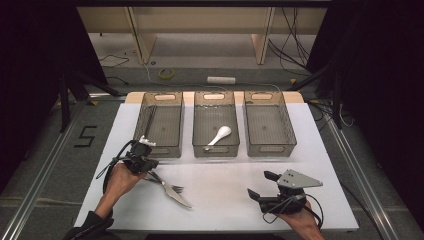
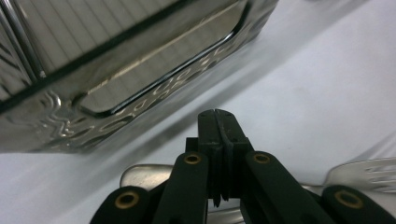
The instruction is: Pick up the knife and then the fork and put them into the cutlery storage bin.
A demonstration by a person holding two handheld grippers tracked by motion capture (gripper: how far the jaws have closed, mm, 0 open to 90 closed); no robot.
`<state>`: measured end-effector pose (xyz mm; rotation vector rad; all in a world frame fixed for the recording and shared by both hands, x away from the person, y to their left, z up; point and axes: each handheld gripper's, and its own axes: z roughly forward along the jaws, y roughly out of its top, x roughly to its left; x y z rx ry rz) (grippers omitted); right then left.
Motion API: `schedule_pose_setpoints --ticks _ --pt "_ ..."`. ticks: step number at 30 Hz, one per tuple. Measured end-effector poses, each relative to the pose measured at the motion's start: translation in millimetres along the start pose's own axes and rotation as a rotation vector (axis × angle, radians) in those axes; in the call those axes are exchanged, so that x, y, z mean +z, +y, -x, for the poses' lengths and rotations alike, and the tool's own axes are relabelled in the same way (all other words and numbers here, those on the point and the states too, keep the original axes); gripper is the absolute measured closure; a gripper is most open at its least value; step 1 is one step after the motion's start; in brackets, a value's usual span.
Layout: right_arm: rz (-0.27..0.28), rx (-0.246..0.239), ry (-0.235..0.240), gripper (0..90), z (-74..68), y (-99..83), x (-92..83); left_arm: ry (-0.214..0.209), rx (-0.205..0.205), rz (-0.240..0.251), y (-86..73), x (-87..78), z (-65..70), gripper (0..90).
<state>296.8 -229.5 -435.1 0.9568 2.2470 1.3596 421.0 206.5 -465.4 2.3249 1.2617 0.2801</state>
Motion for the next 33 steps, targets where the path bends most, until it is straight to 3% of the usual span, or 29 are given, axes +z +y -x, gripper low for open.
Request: schedule_pose_setpoints --ticks 2,6,14,21,26,33 --pt "0.000 0.001 0.000 20.1 -0.3 0.0 0.4 0.003 -0.002 -0.029 -1.3 5.7 -4.0 89.0" --pt "-0.001 0.001 -0.002 20.2 -0.4 -0.1 0.2 -0.024 -0.029 -0.037 -1.7 6.1 -10.3 89.0" --pt "0.003 -0.001 -0.008 20.2 -0.2 -0.5 -2.1 -0.010 -0.017 -0.106 -2.7 1.9 -8.4 89.1" --pt "0.005 -0.002 -0.015 20.3 0.5 -0.9 -3.7 -0.011 -0.027 -0.162 -14.6 -7.0 -4.9 89.2" --pt "0.002 -0.001 -0.016 20.3 0.1 -0.7 -3.2 0.016 -0.003 -0.198 -23.1 -13.2 3.4 89.2" --pt "0.001 -0.002 -0.017 20.3 0.1 -0.6 -2.8 0.010 0.001 -0.236 -38.2 -22.8 12.3 89.2"
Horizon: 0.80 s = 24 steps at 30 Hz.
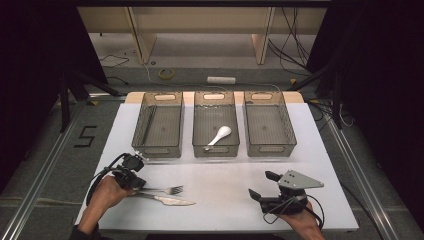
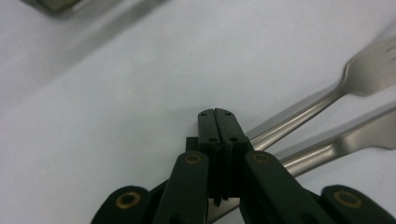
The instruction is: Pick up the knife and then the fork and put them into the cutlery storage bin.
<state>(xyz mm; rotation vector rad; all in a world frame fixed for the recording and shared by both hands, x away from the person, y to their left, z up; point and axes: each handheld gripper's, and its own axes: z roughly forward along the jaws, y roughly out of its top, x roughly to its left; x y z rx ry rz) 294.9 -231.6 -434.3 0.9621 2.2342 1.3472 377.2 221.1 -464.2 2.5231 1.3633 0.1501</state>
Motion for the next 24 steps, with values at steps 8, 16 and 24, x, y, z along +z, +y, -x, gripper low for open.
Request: schedule_pose_setpoints --ticks 8,16,24 --pt "-0.005 -0.002 0.001 20.3 -0.7 0.0 1.4 -0.002 0.016 -0.042 -14.8 -4.9 13.5 89.2" --pt "-0.009 -0.007 0.003 20.3 -0.6 0.3 2.4 -0.010 0.026 -0.044 -14.5 -7.8 14.9 82.2" --pt "-0.011 -0.006 0.004 20.2 -0.2 0.1 2.7 -0.049 0.174 0.060 -13.5 -34.1 27.9 43.4"
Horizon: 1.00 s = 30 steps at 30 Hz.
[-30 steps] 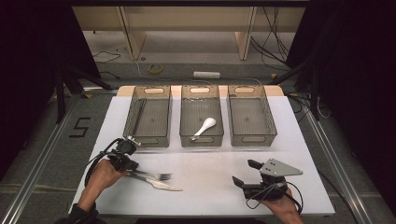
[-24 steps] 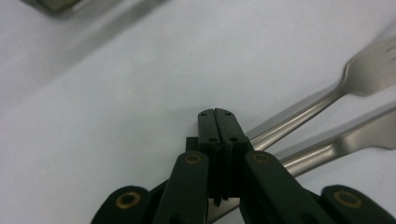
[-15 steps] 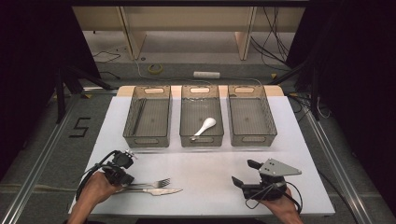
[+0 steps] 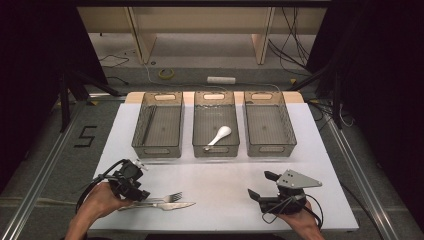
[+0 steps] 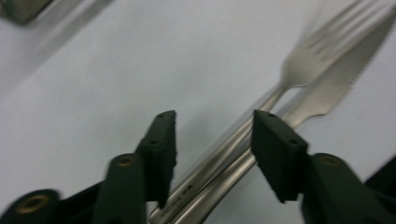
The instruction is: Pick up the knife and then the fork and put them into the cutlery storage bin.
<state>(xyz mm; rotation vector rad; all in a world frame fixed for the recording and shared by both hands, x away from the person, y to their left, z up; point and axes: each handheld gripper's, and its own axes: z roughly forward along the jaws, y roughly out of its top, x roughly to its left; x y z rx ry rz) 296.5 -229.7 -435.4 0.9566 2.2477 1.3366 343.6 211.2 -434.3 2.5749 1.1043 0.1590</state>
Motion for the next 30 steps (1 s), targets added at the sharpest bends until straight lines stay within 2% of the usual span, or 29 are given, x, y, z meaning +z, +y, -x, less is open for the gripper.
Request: schedule_pose_setpoints --ticks 2,4,6,9,13,18,21,24,28,30 --pt "-0.001 0.001 0.000 20.3 0.0 0.0 0.0 0.006 0.017 0.006 1.1 -1.8 2.6 38.5" --pt "-0.001 0.002 0.000 20.2 -0.2 0.1 0.3 0.021 0.035 0.004 2.2 -2.5 3.3 38.4" --pt "-0.002 -0.002 0.005 20.2 -0.7 0.1 0.6 0.040 0.070 -0.015 2.9 -2.4 4.0 37.8" --pt "-0.004 -0.004 0.005 20.2 -0.9 -0.1 1.6 0.048 0.090 -0.041 3.2 -1.1 3.9 35.4" --pt "-0.005 -0.006 0.005 20.2 -1.2 0.0 1.6 0.017 0.159 -0.086 -0.7 3.0 11.2 38.2" --pt "-0.005 -0.005 0.008 20.2 -0.7 -0.1 1.8 -0.039 0.211 -0.130 -4.4 11.1 20.2 40.7" --pt "-0.012 -0.003 0.009 20.1 -1.3 0.0 2.3 -0.051 0.246 -0.155 -4.9 14.1 26.0 43.8" --pt "-0.013 -0.003 0.010 20.1 -1.6 0.1 2.5 -0.054 0.264 -0.170 -5.5 15.6 26.5 47.4" --pt "-0.012 -0.001 0.010 20.1 -1.4 0.1 2.4 -0.051 0.262 -0.181 -6.7 18.8 24.9 52.1" --pt "-0.012 -0.001 0.011 20.1 -1.4 0.0 2.4 -0.038 0.274 -0.182 -6.4 20.7 25.3 52.1"
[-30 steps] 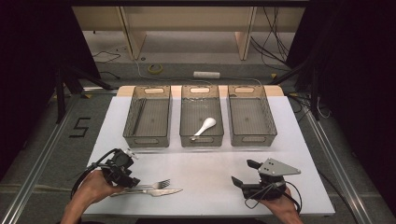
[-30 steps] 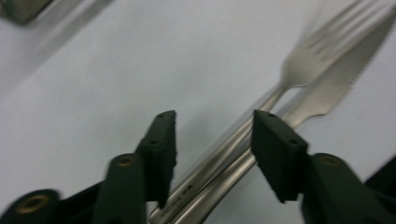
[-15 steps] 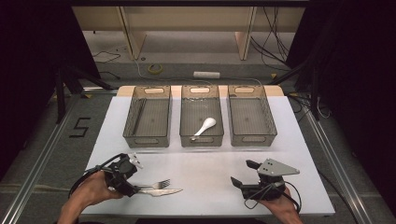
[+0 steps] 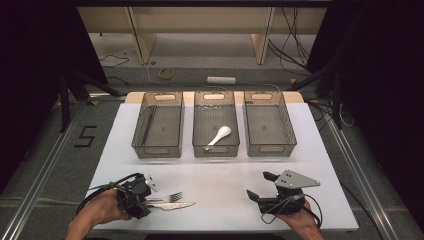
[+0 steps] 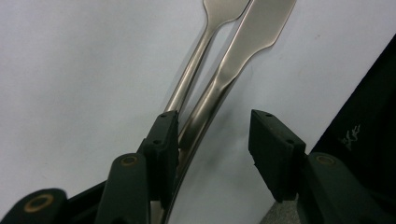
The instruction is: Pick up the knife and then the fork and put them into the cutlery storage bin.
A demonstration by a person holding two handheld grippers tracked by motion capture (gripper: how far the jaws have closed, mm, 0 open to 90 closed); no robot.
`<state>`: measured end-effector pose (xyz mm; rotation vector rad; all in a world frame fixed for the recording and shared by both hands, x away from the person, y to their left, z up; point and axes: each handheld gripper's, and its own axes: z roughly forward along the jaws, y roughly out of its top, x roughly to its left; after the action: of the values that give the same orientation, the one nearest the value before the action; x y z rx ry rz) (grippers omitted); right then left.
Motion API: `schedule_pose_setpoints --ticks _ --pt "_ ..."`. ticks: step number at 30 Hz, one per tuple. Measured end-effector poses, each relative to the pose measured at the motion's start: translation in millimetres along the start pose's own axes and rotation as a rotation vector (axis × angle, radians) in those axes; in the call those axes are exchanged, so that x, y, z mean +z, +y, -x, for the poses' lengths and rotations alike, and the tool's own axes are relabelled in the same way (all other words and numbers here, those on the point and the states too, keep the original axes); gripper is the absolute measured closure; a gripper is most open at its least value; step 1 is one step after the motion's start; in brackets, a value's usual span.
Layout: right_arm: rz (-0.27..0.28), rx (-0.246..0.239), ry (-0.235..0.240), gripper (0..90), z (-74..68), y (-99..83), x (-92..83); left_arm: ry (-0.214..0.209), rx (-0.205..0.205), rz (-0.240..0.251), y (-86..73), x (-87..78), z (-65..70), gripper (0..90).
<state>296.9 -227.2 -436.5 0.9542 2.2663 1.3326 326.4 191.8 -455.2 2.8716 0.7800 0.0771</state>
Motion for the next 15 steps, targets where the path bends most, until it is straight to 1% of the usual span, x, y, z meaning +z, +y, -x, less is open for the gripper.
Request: schedule_pose_setpoints --ticks 1,3,4,8,9,10,11,12,13,15 --pt "-0.002 -0.001 0.000 20.1 0.1 0.0 0.1 0.000 0.011 -0.006 0.7 0.3 -0.2 52.7" --pt "-0.002 -0.001 0.001 20.1 0.0 0.0 0.3 0.009 0.016 0.000 1.9 1.7 0.4 53.9" --pt "-0.002 -0.002 0.001 20.1 -0.1 0.0 0.3 0.016 0.019 -0.006 2.5 2.5 0.1 55.1" --pt "-0.002 -0.002 0.000 20.1 -0.1 0.0 0.2 0.024 0.035 -0.029 3.7 1.9 0.0 60.4" --pt "-0.002 -0.002 0.000 20.1 -0.1 -0.1 0.2 0.016 0.030 -0.036 3.6 2.7 0.4 61.3" --pt "-0.001 -0.001 -0.001 20.1 -0.2 -0.1 0.1 -0.002 0.035 -0.076 3.5 5.2 -0.2 62.6" --pt "-0.001 -0.001 0.000 20.1 -0.3 -0.1 -0.1 -0.009 0.029 -0.074 2.4 6.5 -0.8 62.8" --pt "0.000 -0.001 0.000 20.1 -0.3 -0.1 -0.2 -0.016 0.013 -0.065 1.1 6.1 -1.9 62.9" --pt "-0.001 -0.003 0.000 20.1 -0.2 -0.1 -0.4 -0.022 0.012 -0.059 0.1 6.4 -2.5 62.8" --pt "0.000 -0.002 0.000 20.1 0.1 -0.2 -0.4 -0.013 0.029 -0.067 0.7 6.0 -2.1 62.7"
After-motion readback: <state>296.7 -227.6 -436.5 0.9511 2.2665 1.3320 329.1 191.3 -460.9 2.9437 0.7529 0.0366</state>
